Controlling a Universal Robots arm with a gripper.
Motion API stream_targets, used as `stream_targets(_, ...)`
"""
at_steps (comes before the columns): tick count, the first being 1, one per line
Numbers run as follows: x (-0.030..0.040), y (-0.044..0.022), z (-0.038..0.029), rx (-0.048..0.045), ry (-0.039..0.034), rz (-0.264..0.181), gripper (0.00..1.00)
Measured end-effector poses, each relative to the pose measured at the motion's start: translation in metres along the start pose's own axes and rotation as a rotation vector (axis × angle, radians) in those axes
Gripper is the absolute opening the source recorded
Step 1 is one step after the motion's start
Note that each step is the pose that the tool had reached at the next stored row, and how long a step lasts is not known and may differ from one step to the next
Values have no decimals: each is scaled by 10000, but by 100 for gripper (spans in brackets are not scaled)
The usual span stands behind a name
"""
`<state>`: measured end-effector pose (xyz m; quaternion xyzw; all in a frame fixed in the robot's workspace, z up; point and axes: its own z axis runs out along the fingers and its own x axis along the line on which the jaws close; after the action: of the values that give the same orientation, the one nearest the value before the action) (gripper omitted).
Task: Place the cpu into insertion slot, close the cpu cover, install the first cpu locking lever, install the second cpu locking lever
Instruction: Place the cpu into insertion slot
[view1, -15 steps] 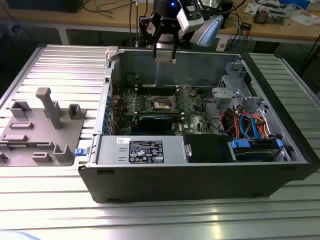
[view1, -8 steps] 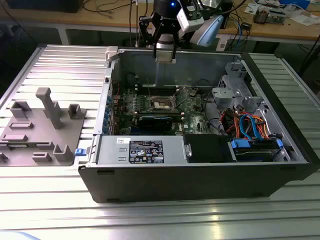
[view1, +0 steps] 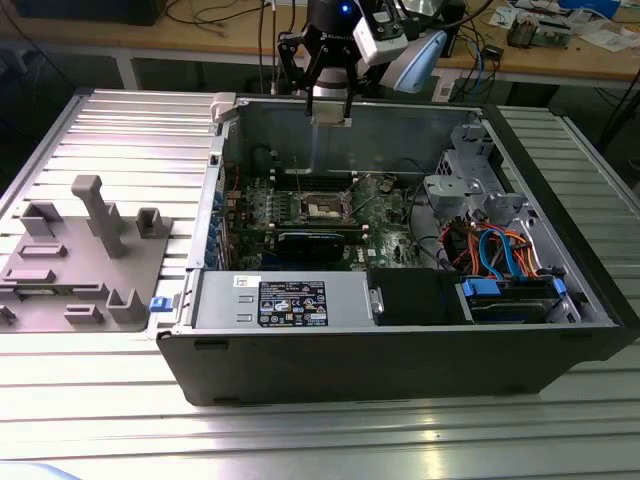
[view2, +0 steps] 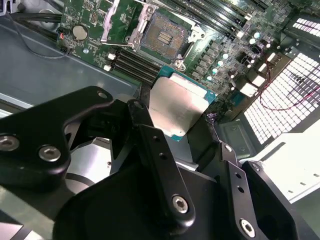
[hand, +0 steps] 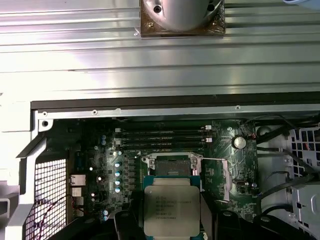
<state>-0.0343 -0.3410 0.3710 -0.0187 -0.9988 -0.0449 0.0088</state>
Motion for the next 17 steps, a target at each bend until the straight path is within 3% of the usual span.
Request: stream_targets(17,0,0,2,-15,-74,830,54)
